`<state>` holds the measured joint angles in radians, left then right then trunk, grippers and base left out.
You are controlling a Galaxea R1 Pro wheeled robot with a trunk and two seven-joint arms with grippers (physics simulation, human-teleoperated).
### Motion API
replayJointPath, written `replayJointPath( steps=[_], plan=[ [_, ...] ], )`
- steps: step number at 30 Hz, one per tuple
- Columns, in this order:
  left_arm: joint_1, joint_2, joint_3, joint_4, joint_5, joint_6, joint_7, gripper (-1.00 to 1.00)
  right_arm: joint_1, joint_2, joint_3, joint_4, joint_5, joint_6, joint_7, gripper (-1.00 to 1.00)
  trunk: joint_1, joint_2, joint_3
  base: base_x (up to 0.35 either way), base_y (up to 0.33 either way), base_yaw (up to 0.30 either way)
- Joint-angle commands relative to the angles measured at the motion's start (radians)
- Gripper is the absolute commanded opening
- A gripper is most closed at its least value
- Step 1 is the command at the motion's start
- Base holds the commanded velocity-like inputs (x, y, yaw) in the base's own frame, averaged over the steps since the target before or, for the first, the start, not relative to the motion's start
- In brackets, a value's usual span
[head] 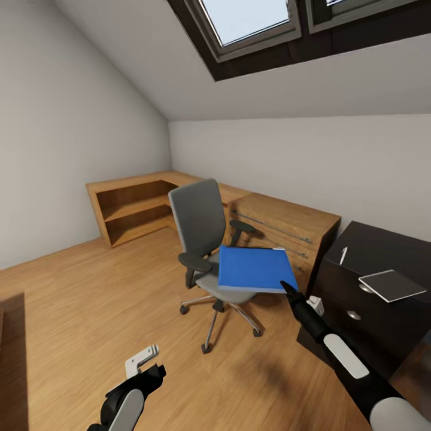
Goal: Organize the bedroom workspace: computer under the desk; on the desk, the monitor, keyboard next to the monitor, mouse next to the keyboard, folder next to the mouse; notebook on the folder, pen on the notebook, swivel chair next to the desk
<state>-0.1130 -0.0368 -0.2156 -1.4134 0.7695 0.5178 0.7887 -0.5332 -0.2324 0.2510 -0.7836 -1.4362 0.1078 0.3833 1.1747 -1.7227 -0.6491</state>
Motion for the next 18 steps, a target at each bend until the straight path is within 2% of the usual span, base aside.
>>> replayJointPath(
  steps=[1, 5, 6, 11, 14, 15, 16, 18],
  plan=[
    [-0.001, 0.000, -0.001, 0.005, 0.007, 0.002, 0.007, 1.00, 0.004, -0.002, 0.003, 0.000, -0.010, 0.003, 0.003, -1.00, -0.004, 0.007, 0.002, 0.000, 0.000, 0.000],
    [-0.002, 0.000, -0.002, 0.053, 0.003, 0.000, 0.006, 1.00, 0.035, -0.005, 0.001, -0.002, -0.009, -0.001, 0.007, -1.00, -0.019, 0.035, 0.015, 0.000, 0.000, 0.000],
    [-0.002, 0.000, -0.005, 0.073, 0.002, -0.001, 0.005, 1.00, 0.064, -0.006, 0.001, -0.005, -0.009, -0.003, 0.011, -1.00, -0.023, 0.042, 0.018, 0.000, 0.000, 0.000],
    [0.013, 0.001, -0.006, 0.125, -0.002, -0.004, 0.004, 1.00, 0.100, -0.008, 0.001, -0.006, -0.009, -0.004, 0.015, -1.00, -0.042, 0.077, 0.034, 0.000, 0.000, 0.000],
    [0.019, 0.005, -0.008, 0.235, -0.055, -0.088, 0.004, 1.00, 0.140, -0.010, 0.001, -0.005, 0.000, -0.012, 0.052, -1.00, -0.054, 0.098, 0.043, 0.000, 0.000, 0.000],
    [0.020, 0.006, -0.015, 0.286, -0.090, -0.161, 0.000, 1.00, 0.161, -0.010, 0.001, -0.002, 0.022, -0.018, 0.089, -1.00, -0.058, 0.105, 0.046, 0.000, 0.000, 0.000],
    [0.020, 0.006, -0.023, 0.317, -0.110, -0.206, -0.004, 1.00, 0.176, -0.010, 0.001, -0.002, 0.042, -0.023, 0.111, -1.00, -0.062, 0.112, 0.049, 0.000, 0.000, 0.000],
    [0.021, 0.007, -0.036, 0.373, -0.132, -0.264, -0.015, 1.00, 0.209, -0.010, 0.001, 0.000, 0.076, -0.038, 0.135, -1.00, -0.069, 0.126, 0.056, 0.000, 0.000, 0.000]
  ],
)
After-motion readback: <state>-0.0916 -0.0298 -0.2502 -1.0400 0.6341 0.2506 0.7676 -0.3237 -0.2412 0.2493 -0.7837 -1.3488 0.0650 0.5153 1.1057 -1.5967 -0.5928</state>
